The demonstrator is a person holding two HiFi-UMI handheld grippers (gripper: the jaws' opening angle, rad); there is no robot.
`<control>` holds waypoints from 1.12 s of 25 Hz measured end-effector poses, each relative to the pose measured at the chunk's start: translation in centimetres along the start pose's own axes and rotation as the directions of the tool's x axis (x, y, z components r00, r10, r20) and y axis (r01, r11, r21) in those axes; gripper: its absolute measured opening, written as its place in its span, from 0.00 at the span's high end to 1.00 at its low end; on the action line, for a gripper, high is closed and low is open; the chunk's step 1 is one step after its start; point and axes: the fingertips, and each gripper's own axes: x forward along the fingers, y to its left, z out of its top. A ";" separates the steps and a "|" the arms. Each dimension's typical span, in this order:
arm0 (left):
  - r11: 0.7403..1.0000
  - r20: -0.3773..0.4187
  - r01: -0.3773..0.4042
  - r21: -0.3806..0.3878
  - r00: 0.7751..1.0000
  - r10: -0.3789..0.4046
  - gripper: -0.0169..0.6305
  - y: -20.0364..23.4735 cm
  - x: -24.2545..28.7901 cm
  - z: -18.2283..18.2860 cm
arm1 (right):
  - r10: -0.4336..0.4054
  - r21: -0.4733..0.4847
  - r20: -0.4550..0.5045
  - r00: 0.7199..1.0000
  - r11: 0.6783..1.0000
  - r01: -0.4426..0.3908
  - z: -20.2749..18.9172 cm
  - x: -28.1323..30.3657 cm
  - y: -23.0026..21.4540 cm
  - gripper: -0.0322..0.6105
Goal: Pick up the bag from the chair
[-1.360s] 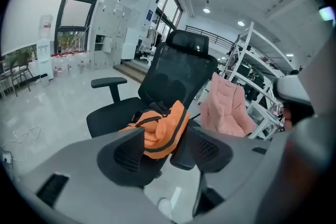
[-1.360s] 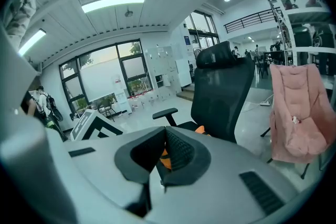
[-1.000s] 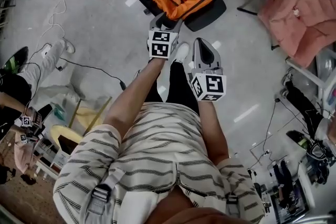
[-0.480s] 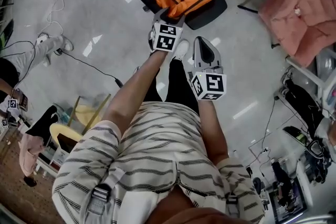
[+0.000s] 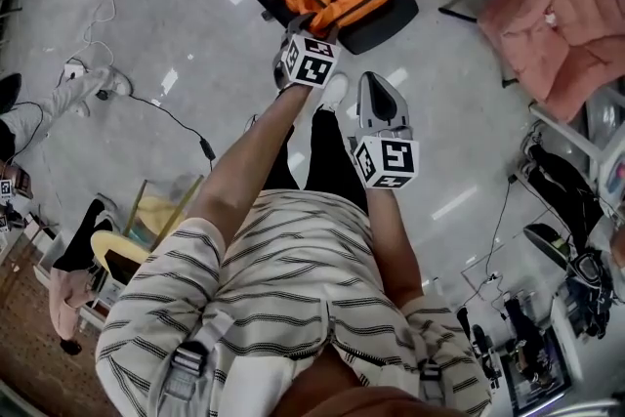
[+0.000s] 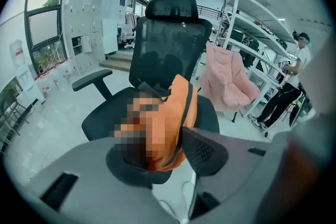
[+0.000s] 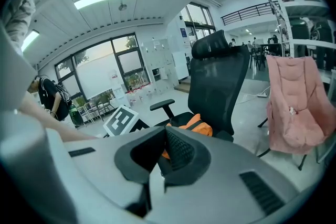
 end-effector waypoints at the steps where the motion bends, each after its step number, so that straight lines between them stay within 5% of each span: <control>1: 1.000 -0.001 0.005 -0.002 1.000 -0.005 0.71 0.0 0.0 0.0 | -0.002 0.000 0.000 1.000 1.000 0.002 0.0 0.0 0.0 0.92; 8: 0.998 -0.002 0.054 -0.042 0.999 -0.054 0.91 -0.6 -0.7 -0.4 | -0.014 0.003 0.002 1.000 1.000 0.014 0.1 -0.7 -0.3 0.92; 28: 0.993 0.082 0.045 -0.106 0.996 -0.036 0.92 -0.8 -2.6 2.0 | -0.021 0.004 0.035 0.999 1.000 0.021 1.2 -1.3 -1.1 0.92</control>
